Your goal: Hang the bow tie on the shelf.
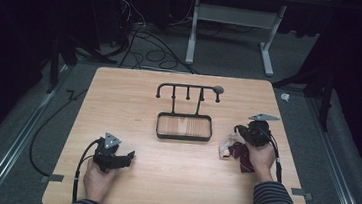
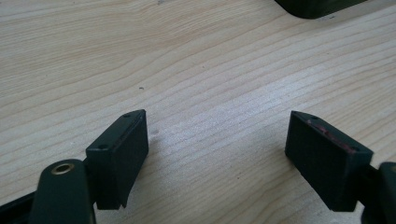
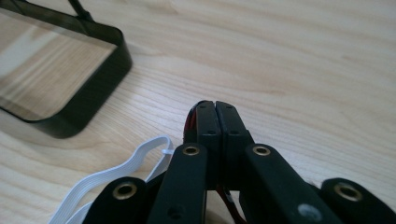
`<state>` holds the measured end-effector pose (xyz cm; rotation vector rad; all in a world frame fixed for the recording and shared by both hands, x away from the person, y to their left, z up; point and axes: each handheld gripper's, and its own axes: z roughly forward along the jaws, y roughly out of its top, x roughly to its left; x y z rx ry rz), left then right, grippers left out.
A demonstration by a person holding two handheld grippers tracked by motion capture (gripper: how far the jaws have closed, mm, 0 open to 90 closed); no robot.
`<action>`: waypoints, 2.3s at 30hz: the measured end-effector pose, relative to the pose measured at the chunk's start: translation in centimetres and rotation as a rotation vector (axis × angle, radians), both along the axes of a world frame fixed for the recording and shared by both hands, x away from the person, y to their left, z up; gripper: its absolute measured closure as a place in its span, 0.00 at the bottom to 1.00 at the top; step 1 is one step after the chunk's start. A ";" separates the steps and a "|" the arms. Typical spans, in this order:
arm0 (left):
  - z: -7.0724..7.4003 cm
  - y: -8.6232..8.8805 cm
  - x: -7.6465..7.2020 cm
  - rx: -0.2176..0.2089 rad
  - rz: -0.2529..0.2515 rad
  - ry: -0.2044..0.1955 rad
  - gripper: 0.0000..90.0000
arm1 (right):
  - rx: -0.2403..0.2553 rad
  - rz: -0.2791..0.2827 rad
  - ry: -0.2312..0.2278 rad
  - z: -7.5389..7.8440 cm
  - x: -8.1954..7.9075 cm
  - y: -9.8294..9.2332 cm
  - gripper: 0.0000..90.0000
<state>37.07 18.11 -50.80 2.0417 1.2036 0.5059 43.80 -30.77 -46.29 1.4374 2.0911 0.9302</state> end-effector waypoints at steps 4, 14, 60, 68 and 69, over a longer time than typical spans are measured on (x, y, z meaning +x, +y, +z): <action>0.0 0.0 0.0 0.000 0.000 0.000 0.24 | 0.004 0.016 -0.054 1.4 -1.3 -0.1 1.00; 0.0 0.0 0.0 0.000 0.000 0.000 0.24 | 0.009 0.063 -0.158 4.4 -4.3 0.3 1.00; 0.0 0.0 0.0 -0.003 -0.007 0.000 0.24 | 0.063 0.291 -0.324 10.5 -8.4 7.0 1.00; 0.0 0.0 0.0 -0.003 -0.007 0.000 0.24 | 0.072 0.330 -0.311 10.8 -7.7 8.5 1.00; 0.0 0.0 0.0 -0.003 -0.007 0.000 0.24 | 0.071 0.333 -0.309 10.8 -7.6 8.7 1.00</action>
